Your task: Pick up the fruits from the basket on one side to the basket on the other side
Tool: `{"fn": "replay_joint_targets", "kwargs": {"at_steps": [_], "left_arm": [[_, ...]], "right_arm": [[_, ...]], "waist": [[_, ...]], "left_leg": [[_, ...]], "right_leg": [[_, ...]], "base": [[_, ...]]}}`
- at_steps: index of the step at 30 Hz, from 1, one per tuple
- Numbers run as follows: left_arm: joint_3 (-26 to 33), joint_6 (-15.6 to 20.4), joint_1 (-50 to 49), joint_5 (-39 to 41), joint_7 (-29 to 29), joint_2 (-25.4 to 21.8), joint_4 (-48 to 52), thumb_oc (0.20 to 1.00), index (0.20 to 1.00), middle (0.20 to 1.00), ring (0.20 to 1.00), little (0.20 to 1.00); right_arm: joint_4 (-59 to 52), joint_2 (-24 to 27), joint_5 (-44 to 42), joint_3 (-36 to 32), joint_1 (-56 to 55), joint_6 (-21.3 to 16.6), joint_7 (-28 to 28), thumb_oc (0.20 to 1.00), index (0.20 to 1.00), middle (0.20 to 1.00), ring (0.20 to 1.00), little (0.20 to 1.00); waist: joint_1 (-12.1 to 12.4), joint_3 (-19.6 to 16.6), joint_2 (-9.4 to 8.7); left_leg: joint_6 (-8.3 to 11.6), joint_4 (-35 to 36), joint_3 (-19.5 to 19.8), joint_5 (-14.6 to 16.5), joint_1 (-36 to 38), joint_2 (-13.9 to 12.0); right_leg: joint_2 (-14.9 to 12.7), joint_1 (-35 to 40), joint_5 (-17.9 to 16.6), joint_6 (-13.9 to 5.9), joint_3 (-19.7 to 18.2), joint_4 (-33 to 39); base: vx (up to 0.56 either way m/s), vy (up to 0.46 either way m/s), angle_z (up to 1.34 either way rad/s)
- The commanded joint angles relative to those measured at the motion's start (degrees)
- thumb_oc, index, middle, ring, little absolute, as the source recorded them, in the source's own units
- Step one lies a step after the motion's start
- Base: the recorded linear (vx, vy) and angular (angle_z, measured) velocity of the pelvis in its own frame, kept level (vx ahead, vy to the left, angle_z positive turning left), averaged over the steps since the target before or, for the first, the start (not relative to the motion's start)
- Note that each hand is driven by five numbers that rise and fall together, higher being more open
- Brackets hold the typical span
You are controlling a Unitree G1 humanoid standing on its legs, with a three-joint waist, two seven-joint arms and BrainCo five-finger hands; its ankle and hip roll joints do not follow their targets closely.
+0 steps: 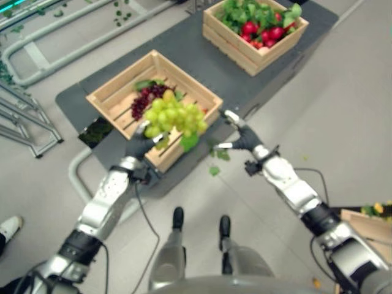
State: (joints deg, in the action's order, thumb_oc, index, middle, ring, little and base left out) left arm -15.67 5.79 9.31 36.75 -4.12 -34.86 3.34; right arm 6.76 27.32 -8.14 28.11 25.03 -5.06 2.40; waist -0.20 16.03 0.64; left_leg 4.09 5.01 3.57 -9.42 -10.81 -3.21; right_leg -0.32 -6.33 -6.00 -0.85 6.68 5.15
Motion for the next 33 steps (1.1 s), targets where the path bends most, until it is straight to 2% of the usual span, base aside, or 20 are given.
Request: {"fn": "replay_joint_targets", "kwargs": {"at_steps": [1, 7, 15, 33], "left_arm": [[-0.36, 2.77, 2.02, -2.55, 1.02, 0.07, 1.40, 0.200, 0.200, 0.200, 0.200, 0.200], [-2.75, 2.09, 2.34, -2.65, 1.54, 1.43, 1.17, 0.200, 0.200, 0.200, 0.200, 0.200], [-5.14, 1.23, 2.29, -2.50, 2.35, 2.49, 1.54, 0.200, 0.200, 0.200, 0.200, 0.200], [-9.35, 0.06, -1.62, 1.08, 4.41, 4.93, 1.56, 0.200, 0.200, 0.200, 0.200, 0.200]], "right_arm": [[-1.31, -2.96, 1.40, 1.94, 1.65, -1.11, -0.12, 1.000, 1.000, 1.000, 1.000, 1.000], [0.84, -5.52, 0.80, 3.56, 2.98, -0.48, -0.11, 1.000, 1.000, 1.000, 1.000, 1.000], [1.58, -6.30, 0.08, 4.31, 3.50, 0.05, -0.37, 1.000, 1.000, 1.000, 1.000, 1.000], [7.00, -9.46, 0.47, 6.03, 3.29, -0.25, 0.08, 1.000, 1.000, 1.000, 1.000, 1.000]], "waist": [[0.92, -4.95, -3.18], [1.05, -5.85, -3.32], [1.11, -6.24, -3.52], [2.09, -5.45, -3.24]], "left_leg": [[-4.34, -0.01, 0.87, 6.81, 3.25, 4.05], [-4.41, -0.01, 0.99, 7.04, 3.33, 3.82], [-4.44, -0.01, 1.15, 7.16, 3.36, 3.67], [-4.68, -0.01, 1.56, 7.32, 3.54, 3.79]], "right_leg": [[-1.67, -2.45, 0.00, -4.75, -1.15, -0.67], [-1.67, -2.35, 0.14, -4.73, -1.12, -0.62], [-1.66, -2.31, 0.26, -4.70, -0.98, -0.74], [-1.74, -1.99, 0.44, -4.68, -0.79, -0.80]], "base": [[0.03, -0.018, 0.01], [0.00, 0.000, 0.00], [0.00, 0.000, 0.00], [0.00, 0.000, 0.00]]}}
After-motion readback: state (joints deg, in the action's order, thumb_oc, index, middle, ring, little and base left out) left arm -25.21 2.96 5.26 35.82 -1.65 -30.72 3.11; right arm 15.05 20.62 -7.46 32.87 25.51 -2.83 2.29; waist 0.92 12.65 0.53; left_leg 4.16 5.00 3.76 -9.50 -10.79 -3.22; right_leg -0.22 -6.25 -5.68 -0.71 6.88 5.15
